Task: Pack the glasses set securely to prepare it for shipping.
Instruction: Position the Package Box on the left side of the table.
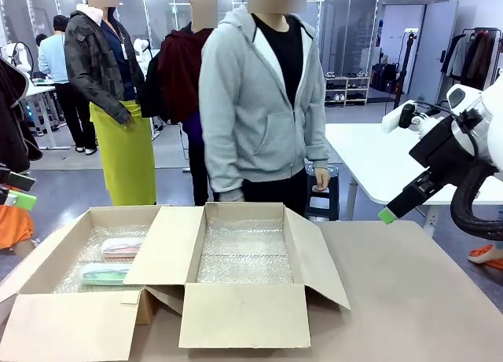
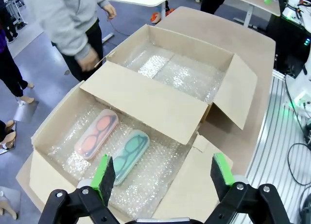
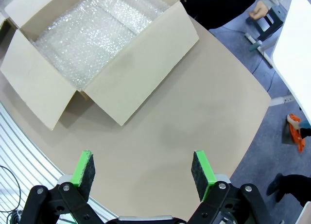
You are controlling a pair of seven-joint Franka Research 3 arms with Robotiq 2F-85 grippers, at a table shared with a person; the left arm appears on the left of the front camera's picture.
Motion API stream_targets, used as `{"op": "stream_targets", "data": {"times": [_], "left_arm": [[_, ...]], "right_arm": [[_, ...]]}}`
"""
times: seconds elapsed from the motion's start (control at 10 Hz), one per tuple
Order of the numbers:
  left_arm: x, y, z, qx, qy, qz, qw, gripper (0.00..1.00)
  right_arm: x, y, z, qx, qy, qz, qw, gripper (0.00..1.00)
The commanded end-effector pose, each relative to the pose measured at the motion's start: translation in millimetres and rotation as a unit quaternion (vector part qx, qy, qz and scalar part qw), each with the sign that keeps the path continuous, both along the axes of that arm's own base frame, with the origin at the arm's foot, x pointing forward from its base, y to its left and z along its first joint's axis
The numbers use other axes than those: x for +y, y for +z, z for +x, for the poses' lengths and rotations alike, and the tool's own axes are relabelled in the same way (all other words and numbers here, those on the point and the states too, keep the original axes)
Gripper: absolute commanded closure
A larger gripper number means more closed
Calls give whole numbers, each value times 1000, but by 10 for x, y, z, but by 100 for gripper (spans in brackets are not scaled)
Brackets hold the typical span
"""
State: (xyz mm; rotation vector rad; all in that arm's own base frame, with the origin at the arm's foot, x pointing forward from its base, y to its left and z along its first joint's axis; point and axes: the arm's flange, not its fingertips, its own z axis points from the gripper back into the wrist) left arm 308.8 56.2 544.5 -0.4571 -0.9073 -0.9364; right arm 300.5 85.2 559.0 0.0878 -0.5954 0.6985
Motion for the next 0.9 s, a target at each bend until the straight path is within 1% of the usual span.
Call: {"op": "stream_targets", "data": {"times": [0.0,0.8], "left_arm": [[-7,16,-10,-2,5,-2,1000,0],[-7,16,-10,-2,5,-2,1000,0]], "right_arm": [[10,-2,-18,-3,-2,-4,1000,0],[10,-2,-18,-3,-2,-4,1000,0]]}}
